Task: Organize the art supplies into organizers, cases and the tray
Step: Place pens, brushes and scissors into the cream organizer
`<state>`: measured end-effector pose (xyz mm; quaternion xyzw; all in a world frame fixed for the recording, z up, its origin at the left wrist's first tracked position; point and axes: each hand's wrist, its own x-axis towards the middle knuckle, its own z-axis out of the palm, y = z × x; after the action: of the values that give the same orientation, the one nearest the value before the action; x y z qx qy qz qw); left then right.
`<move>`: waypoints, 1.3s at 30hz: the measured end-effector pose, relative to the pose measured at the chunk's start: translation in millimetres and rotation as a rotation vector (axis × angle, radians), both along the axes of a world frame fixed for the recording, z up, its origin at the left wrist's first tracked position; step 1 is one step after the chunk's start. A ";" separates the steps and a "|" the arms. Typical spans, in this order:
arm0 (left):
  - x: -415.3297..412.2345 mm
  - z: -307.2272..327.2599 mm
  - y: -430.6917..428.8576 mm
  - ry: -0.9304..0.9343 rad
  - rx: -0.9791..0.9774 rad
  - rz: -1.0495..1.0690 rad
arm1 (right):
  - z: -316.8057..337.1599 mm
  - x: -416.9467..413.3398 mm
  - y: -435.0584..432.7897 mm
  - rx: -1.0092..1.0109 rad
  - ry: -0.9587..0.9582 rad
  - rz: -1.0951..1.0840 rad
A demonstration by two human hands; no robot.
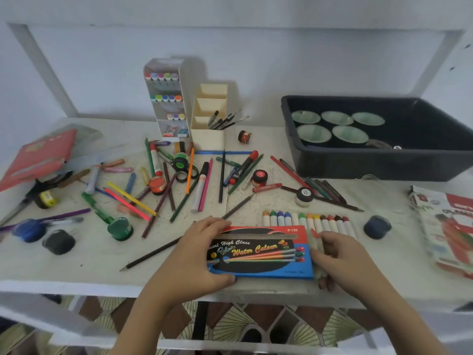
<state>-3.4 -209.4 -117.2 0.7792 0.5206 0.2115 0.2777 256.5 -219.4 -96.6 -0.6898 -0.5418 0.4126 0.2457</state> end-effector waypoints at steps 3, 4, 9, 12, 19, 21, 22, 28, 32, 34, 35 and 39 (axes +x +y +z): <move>16.6 0.5 3.2 0.115 0.071 -0.022 | -2.3 -0.3 2.6 0.045 -0.017 0.007; 22.3 -0.2 3.9 0.146 0.088 -0.028 | -3.4 -0.5 2.9 0.052 -0.022 0.017; 46.6 -2.9 1.3 0.220 0.202 -0.100 | -7.6 -0.8 2.2 0.087 -0.016 0.053; 48.7 -3.4 -2.6 0.181 0.198 -0.114 | -9.1 -0.7 -1.4 0.132 0.012 0.080; 36.3 -2.5 -7.2 0.140 0.133 -0.080 | -20.0 9.8 2.8 0.314 -0.397 0.151; 35.3 -3.9 -8.6 0.151 0.122 -0.074 | -21.0 11.0 3.2 0.333 -0.483 0.181; 34.4 -5.5 -9.3 0.164 0.115 -0.072 | -23.0 11.9 3.1 0.348 -0.525 0.196; 28.1 -9.8 -10.4 0.193 0.083 -0.071 | -30.6 24.2 16.5 0.487 -0.525 0.277; 25.2 -7.9 -9.6 0.188 0.066 -0.071 | -20.4 29.1 36.6 0.442 -0.551 0.395; 23.9 -7.5 -8.6 0.180 0.061 -0.068 | -18.4 31.0 45.2 0.360 -0.555 0.445; 23.3 -6.9 -8.1 0.179 0.060 -0.069 | -18.3 31.8 48.4 0.330 -0.564 0.460; 20.0 -6.4 -7.9 0.193 0.055 -0.073 | -18.7 34.1 54.6 0.316 -0.596 0.478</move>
<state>16.6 -217.3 -123.7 0.8218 0.5101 0.1391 0.2124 290.6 -164.7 -115.3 -0.5875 -0.7910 0.1519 0.0782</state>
